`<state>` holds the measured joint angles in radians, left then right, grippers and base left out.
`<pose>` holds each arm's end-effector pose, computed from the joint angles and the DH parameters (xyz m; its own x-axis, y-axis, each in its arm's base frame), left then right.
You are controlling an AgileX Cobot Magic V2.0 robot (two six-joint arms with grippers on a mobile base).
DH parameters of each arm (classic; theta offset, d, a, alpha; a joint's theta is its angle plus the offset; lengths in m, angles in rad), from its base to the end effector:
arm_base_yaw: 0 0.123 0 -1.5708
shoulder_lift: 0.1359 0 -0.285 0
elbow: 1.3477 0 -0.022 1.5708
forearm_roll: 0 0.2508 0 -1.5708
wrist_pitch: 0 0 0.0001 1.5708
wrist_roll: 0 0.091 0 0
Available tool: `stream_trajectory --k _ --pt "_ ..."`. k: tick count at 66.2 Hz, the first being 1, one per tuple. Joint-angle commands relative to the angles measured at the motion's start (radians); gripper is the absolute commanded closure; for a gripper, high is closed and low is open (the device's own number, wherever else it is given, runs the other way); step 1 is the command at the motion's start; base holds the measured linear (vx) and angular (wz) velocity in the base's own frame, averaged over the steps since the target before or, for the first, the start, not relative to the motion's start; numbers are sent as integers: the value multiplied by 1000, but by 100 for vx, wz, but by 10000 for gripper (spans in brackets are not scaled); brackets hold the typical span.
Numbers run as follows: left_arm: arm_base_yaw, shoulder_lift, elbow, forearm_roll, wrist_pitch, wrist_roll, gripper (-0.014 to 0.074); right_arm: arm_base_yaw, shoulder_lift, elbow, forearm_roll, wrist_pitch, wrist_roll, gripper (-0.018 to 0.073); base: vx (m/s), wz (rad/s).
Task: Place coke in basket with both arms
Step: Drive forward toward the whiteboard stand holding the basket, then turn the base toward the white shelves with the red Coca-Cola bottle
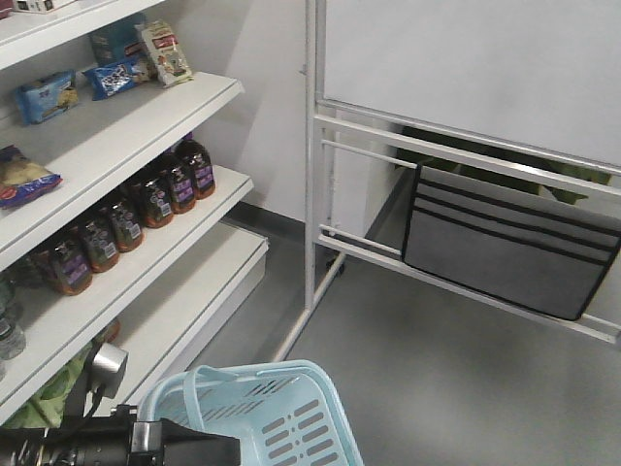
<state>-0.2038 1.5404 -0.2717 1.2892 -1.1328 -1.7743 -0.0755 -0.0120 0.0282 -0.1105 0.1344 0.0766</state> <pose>0.1616 -0.1142 0.1556 -0.9706 -0.1614 -0.1787 0.1186 0.3256 -0.9380 0.0563 -0.0056 0.1922 -0.0653 -0.0281 -0.9975 0.0880 0.9955 -0.0338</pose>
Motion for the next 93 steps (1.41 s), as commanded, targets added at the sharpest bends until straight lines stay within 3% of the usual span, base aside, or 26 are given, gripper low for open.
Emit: stream_trajectory --k 1,93 --pt "-5 -32 -10 -39 -245 8 603 -1 -15 15 -8 -75 -4 568 8 33" --pt "-5 -32 -10 -39 -245 8 603 -1 -15 15 -8 -75 -4 568 8 34"
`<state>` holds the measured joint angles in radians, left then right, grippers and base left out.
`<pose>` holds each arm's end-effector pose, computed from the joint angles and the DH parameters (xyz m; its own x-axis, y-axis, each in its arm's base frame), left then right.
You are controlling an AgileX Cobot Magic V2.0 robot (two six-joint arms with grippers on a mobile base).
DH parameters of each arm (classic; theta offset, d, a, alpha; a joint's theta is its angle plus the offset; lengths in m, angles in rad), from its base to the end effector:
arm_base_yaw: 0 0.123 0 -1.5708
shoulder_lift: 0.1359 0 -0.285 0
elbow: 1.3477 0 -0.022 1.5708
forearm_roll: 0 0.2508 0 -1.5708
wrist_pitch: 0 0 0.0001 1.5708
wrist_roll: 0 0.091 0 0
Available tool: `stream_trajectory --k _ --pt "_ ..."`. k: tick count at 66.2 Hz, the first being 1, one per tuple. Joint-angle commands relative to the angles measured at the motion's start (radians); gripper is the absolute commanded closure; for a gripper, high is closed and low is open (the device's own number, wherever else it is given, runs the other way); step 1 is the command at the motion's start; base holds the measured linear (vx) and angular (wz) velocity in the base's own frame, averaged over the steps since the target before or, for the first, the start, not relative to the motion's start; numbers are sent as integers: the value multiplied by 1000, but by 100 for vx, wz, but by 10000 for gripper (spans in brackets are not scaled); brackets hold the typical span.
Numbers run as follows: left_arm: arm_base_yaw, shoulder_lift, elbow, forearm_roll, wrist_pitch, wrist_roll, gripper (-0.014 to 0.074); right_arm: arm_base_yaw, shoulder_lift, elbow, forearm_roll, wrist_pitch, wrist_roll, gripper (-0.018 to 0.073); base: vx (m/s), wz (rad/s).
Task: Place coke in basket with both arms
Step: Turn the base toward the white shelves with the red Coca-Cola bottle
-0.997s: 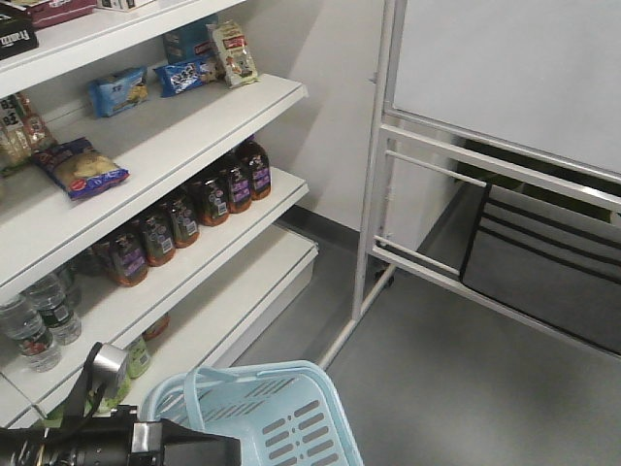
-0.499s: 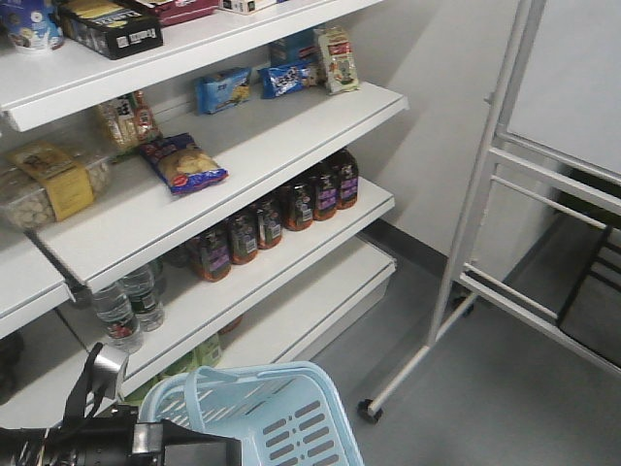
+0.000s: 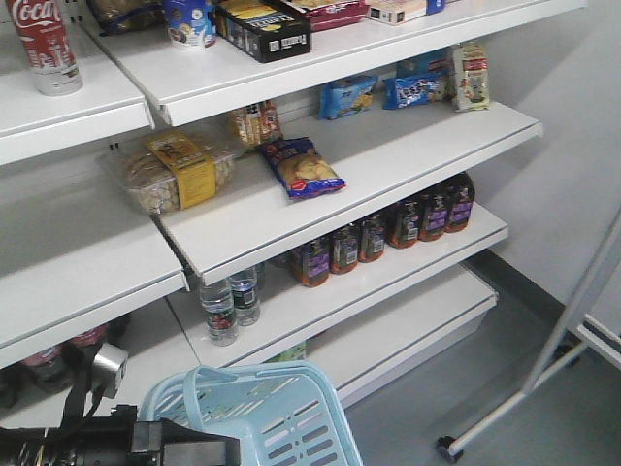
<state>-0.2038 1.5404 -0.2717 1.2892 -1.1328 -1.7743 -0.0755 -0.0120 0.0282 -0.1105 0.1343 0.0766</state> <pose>0.1616 -0.1142 0.1556 -0.9706 -0.1614 -0.1787 0.1186 0.3256 -0.9380 0.0563 -0.0056 0.1922 -0.0652 -0.0281 -0.9975 0.0880 0.9955 -0.0338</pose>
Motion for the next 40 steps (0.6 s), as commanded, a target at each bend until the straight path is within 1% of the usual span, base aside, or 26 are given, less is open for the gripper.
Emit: stream_trajectory --k 1,40 --pt "-5 -32 -10 -39 -245 8 603 -1 -15 15 -8 -75 -4 568 6 38" --pt "-5 -32 -10 -39 -245 8 603 -1 -15 15 -8 -75 -4 568 4 29"
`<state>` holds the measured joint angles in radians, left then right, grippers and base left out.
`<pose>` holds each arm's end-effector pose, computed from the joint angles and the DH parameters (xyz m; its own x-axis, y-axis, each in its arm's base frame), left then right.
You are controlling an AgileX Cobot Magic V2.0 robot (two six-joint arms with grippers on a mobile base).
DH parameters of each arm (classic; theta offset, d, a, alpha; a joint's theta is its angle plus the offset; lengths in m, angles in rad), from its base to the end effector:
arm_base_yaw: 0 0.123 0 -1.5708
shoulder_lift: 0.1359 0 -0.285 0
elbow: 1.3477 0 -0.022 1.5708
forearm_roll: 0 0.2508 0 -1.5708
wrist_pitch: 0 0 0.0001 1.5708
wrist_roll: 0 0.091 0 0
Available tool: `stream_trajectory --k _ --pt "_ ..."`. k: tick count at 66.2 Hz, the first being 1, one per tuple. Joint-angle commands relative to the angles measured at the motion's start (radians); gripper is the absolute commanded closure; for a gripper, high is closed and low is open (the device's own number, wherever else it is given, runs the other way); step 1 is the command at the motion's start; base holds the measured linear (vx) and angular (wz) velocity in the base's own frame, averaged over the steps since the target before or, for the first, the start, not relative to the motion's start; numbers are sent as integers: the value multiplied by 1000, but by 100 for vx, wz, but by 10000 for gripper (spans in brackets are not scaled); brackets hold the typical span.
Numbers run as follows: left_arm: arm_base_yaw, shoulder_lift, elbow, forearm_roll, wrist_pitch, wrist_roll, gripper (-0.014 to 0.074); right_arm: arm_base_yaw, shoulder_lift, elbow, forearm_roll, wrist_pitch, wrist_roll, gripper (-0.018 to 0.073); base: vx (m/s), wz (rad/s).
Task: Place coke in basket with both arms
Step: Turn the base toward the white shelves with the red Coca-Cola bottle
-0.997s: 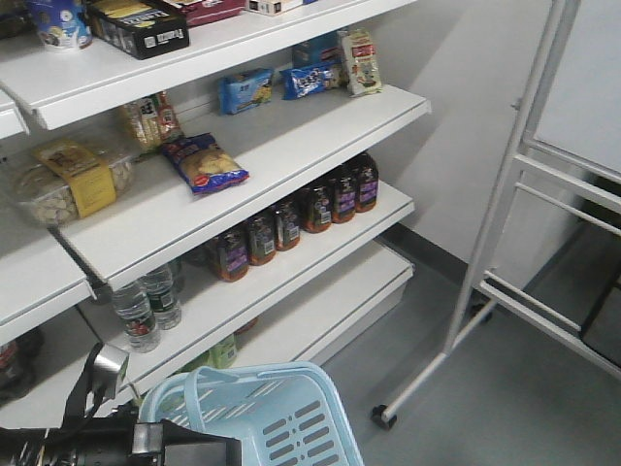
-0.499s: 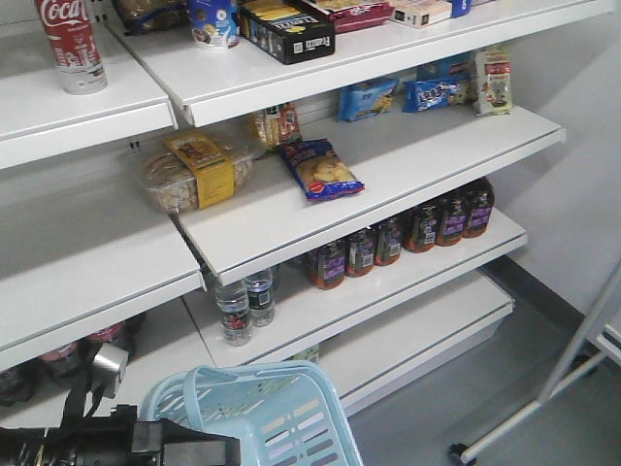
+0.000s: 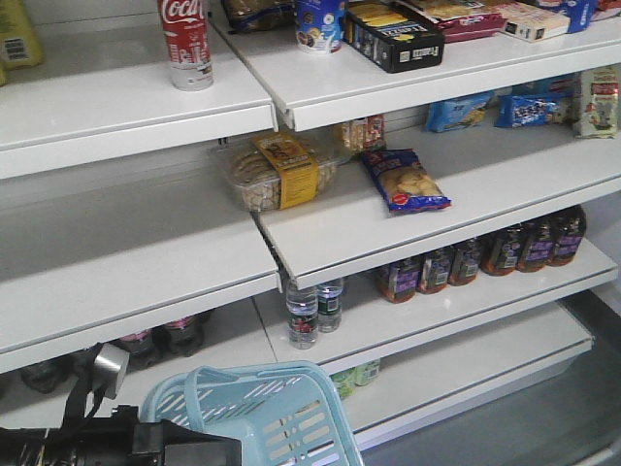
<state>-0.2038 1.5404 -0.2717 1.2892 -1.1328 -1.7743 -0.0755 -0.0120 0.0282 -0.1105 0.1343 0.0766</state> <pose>0.1616 -0.1142 0.1556 -0.9706 -0.1614 -0.1787 0.1186 0.3256 -0.9380 0.0563 -0.0056 0.1922 -0.0652 -0.0281 -0.9975 0.0880 0.9955 -0.0338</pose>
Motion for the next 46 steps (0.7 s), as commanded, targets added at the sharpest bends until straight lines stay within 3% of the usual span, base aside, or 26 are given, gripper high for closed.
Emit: stream_trajectory --k 1,46 --pt "-5 -32 -10 -39 -245 8 603 -1 -15 15 -8 -75 -4 568 2 32" --pt "-5 -32 -10 -39 -245 8 603 -1 -15 15 -8 -75 -4 568 2 32"
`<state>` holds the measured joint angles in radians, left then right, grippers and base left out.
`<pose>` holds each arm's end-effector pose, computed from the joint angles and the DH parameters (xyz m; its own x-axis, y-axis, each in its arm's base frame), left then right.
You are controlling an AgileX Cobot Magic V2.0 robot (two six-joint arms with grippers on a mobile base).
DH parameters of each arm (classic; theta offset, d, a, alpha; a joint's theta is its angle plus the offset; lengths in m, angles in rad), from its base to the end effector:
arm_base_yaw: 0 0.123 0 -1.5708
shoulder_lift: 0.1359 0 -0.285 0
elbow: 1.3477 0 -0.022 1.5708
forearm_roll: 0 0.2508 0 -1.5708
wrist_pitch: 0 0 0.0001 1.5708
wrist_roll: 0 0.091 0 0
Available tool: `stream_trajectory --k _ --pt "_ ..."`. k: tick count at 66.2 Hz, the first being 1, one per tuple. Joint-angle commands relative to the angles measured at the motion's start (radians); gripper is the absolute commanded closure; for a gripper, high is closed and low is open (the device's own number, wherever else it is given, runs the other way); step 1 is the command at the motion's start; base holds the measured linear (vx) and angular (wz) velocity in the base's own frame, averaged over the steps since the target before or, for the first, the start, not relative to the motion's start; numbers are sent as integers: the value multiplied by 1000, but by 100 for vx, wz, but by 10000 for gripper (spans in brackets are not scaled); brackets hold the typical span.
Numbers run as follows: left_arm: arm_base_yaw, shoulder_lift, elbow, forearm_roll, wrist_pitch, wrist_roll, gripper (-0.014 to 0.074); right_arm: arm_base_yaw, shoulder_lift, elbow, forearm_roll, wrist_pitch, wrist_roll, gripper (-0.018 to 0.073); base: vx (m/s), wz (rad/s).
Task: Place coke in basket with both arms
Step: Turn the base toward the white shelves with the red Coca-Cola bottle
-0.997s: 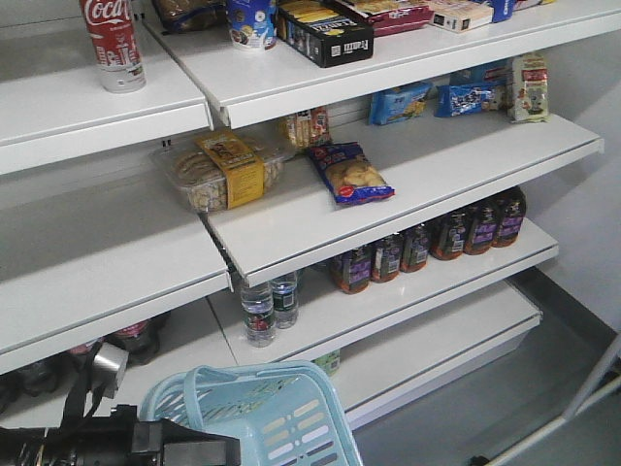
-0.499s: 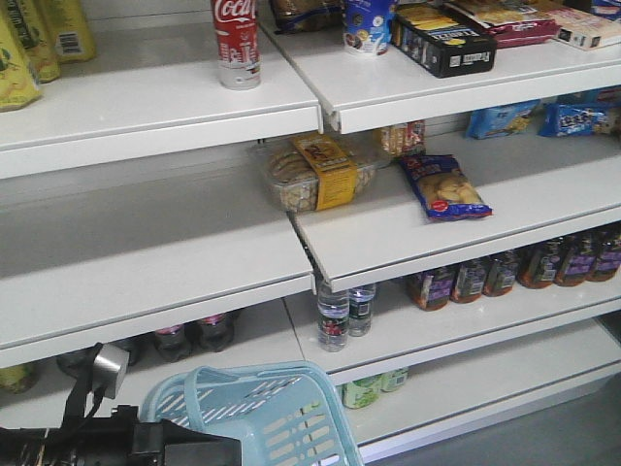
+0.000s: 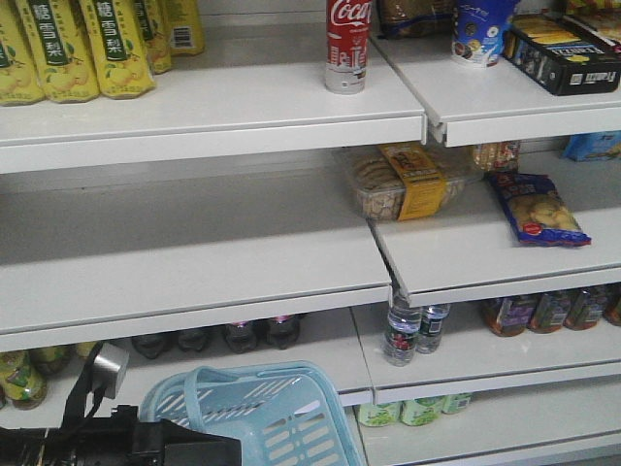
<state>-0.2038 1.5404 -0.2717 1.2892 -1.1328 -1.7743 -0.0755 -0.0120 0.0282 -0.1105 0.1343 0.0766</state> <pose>0.1616 -0.1142 0.1556 -0.9706 -0.1614 -0.1787 0.1186 0.3256 -0.9380 0.0563 -0.0056 0.1922 -0.0652 -0.0281 -0.9975 0.0880 0.9955 -0.0338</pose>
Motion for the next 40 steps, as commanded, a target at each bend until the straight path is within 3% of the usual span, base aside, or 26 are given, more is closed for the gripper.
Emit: stream_trajectory --k 1,40 --pt "-5 -32 -10 -39 -245 8 603 -1 -15 15 -8 -75 -4 568 2 26" --pt "-5 -32 -10 -39 -245 8 603 -1 -15 15 -8 -75 -4 568 3 25"
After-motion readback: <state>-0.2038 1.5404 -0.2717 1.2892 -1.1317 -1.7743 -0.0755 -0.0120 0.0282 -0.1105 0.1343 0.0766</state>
